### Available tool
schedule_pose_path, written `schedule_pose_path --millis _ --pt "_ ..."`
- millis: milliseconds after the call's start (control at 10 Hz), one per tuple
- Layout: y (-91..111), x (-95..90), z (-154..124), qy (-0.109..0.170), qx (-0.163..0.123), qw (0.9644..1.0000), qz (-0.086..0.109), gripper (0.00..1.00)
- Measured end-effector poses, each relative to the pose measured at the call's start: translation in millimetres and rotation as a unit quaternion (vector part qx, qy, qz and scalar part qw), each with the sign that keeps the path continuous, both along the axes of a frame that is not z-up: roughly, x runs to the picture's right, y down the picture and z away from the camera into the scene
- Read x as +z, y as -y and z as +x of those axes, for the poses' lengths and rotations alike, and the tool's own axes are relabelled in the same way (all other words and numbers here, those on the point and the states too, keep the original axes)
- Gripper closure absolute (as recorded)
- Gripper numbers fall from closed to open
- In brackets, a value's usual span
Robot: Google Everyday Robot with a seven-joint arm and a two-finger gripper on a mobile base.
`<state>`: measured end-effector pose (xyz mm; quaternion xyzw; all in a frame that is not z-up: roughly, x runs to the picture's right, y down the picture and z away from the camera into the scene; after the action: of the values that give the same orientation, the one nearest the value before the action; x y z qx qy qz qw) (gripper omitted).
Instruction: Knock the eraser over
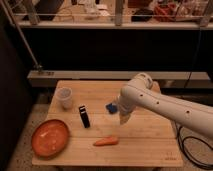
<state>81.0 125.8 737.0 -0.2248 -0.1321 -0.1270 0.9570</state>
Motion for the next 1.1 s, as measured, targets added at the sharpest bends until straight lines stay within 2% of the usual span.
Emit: schedule_pose_path --millis 200,500,700,800,1100 --pt "-2 3.9 -3 0.004 0.003 1.0 -0.001 0.45" --pt "-3 8.8 -8 0.013 0.011 0.9999 -0.001 0.74" --pt "-5 12.8 -22 0.027 0.007 0.9996 -0.001 0.93" --pt "-6 14.8 -27 0.033 0.006 0.9994 -0.003 0.98" --pt "-9 20.3 -43 0.045 0.007 0.9989 -0.008 0.99"
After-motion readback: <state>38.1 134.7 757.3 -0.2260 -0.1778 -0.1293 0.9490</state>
